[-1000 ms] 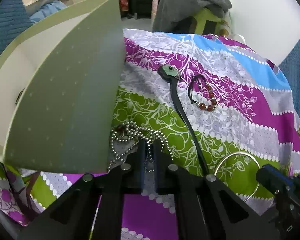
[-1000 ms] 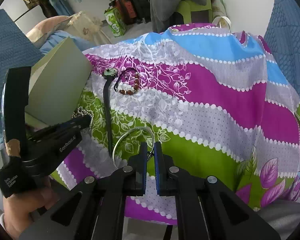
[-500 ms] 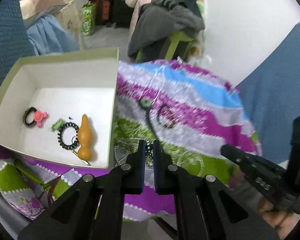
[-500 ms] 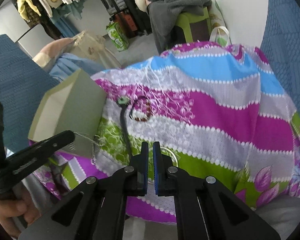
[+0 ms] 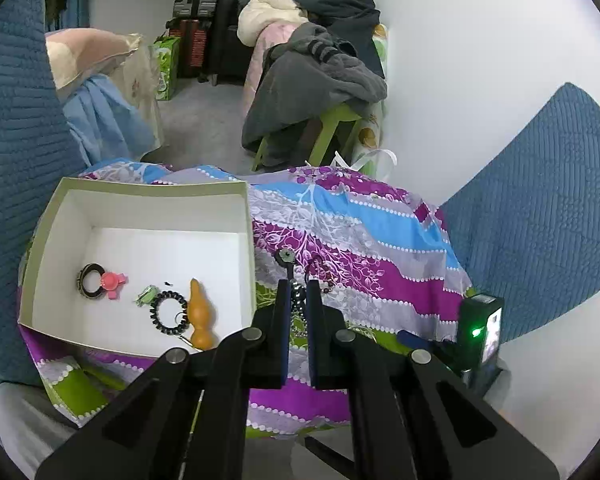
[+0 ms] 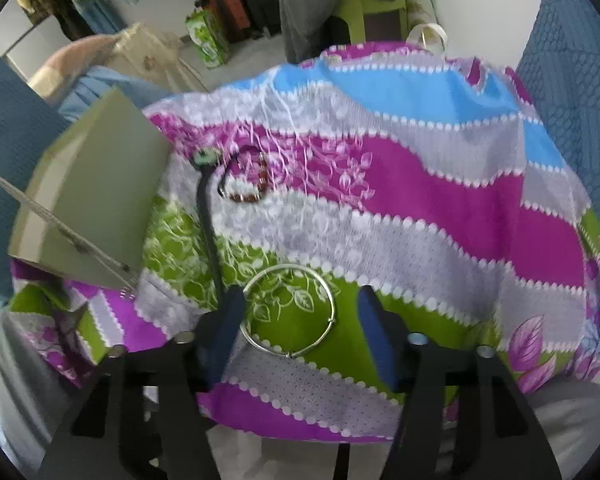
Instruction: Organize jewelry
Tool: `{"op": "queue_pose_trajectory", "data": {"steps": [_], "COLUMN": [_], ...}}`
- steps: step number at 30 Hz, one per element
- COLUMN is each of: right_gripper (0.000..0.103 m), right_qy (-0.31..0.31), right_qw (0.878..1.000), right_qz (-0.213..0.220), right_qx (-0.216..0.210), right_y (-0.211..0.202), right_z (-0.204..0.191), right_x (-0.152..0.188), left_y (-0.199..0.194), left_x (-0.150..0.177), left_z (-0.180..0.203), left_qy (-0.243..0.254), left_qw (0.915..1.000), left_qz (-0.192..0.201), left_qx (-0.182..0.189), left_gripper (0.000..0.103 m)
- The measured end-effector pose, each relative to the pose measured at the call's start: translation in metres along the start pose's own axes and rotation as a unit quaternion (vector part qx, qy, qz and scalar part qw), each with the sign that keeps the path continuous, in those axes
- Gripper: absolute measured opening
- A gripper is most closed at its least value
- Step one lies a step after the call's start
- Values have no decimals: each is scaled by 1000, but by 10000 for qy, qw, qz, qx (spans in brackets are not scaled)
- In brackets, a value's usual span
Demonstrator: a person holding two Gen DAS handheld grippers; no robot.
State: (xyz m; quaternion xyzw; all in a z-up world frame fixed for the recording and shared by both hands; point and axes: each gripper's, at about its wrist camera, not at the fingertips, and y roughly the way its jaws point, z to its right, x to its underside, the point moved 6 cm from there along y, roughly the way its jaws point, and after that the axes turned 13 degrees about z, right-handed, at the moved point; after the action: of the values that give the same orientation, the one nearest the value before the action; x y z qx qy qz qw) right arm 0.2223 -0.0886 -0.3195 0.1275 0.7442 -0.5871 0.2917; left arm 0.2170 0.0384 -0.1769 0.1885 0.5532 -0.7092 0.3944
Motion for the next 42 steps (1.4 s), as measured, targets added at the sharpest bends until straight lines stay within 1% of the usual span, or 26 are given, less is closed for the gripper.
{"op": "queue_pose_trajectory", "data": {"steps": [1,3,8,11,12,13,15,18,19,21,24,29,31,33,37,42], "right_gripper": [68,78,78,78,78,77,66,66,66,66,66,66,66,66,66,66], "right_qy": [-57,-133,-241,-610,-762,-899,-834,-823,-774,-739,-657,-683,-736,-771,-842,-976], "right_qw": [10000,9998,9991,9972,9959,9948,9957,9952,9958,9963,9972,9967,9953,9939,9901,9862], "right_qz": [13,-64,-254,-291,-286,-194,-184,-275,-271,-229,-66,405,623,793,1071,1194], "right_qx": [52,137,235,330,406,432,360,460,397,383,351,179,40,-54,-326,-610], "right_y": [3,12,27,32,33,32,31,31,28,22,1,-49,-71,-84,-111,-112], "right_z": [-2,-4,-5,-14,-17,-22,-25,-28,-30,-34,-45,-70,-85,-102,-141,-178], "right_x": [2,6,19,25,26,26,25,24,21,13,-12,-75,-101,-118,-147,-162], "left_y": [-1,-1,-3,-5,-5,-6,-7,-9,-11,-14,-21,-31,-35,-43,-56,-66], "left_x": [0,1,2,-1,-3,-4,-8,-13,-16,-21,-33,-63,-75,-90,-110,-117], "left_z": [-3,-7,-12,-15,-15,-15,-15,-15,-14,-13,-12,-19,-23,-28,-41,-66], "left_qy": [-30,-65,-110,-124,-116,-109,-91,-61,-51,-8,89,270,304,408,503,427], "left_qw": [10000,10000,9999,9999,9999,9999,9999,9999,9999,9999,9999,9995,9994,9989,9981,9981], "left_qz": [-6,-26,-69,-75,-69,-56,-39,-45,-30,-22,23,107,145,240,358,426], "left_qx": [5,8,36,41,46,45,53,73,88,111,131,104,103,30,-54,-144], "left_gripper": [6,6,6,6,6,6,6,6,6,6,6,6,6,6,7,7]}}
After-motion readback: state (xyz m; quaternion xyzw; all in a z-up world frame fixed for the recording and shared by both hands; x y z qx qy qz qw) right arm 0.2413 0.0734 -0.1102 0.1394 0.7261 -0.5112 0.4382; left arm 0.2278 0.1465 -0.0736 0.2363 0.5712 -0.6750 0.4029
